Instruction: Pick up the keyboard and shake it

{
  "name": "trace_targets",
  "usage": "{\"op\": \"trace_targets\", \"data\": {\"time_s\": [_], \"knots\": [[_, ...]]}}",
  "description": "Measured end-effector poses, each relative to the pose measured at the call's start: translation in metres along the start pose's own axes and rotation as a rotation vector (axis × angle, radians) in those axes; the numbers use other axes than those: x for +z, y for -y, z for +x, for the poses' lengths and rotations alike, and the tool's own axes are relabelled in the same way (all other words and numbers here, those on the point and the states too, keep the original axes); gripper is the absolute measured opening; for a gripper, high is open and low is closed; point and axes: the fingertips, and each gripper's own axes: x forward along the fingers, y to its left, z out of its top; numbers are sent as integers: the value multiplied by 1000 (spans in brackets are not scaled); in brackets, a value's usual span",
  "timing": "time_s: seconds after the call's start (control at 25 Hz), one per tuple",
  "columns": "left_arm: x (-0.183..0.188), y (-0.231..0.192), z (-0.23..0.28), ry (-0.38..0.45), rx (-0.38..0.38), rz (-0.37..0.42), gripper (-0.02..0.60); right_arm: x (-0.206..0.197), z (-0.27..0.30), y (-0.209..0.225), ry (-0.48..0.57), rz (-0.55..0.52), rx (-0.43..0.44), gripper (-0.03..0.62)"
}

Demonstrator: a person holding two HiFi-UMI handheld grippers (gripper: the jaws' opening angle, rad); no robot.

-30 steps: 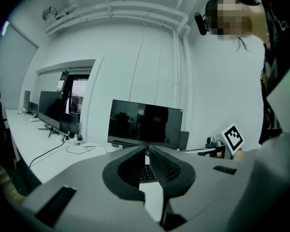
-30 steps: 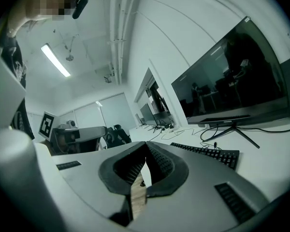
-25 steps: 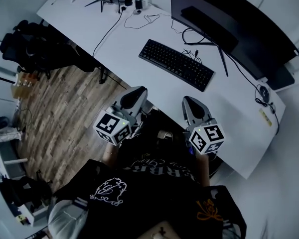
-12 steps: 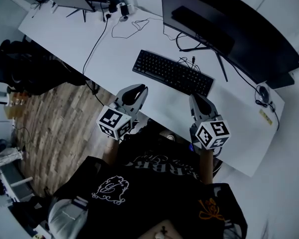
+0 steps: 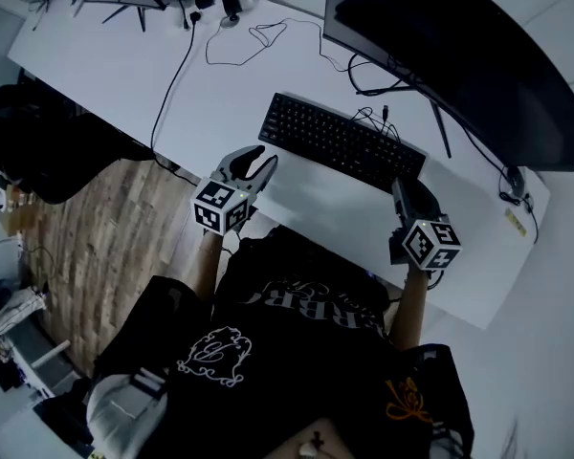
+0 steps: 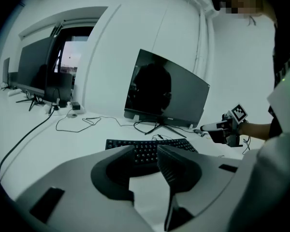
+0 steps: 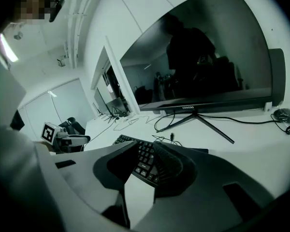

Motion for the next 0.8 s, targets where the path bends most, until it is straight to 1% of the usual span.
{"op": "trace_targets", "data": {"time_s": [0.04,0.12,0.24,0.36,0.48,0.6,0.72,0.8], "knots": [[-6,-10,5,-21,-8,2,157,-2,4,7,-11,-2,-16,112],[-15,-29,16,-60,-23,9,189,-6,13,19,-28,-4,-41,126],[-30,-54,33,-120,-52,1,209,-10,22,35,-36,40,-47,145],[-46,-72,51,-189,-76,-3,243,-12,29,51,-29,78,-54,163],[-59,-83,67,-258,-109,-8,290,-18,38,71,-72,60,-83,219],[-71,-89,81,-330,-153,0,335,-27,47,92,-137,35,-109,300],[-81,-91,89,-401,-204,2,367,-40,57,110,-193,58,-118,345],[-83,-89,92,-424,-242,6,381,-44,62,119,-219,74,-125,373]]}}
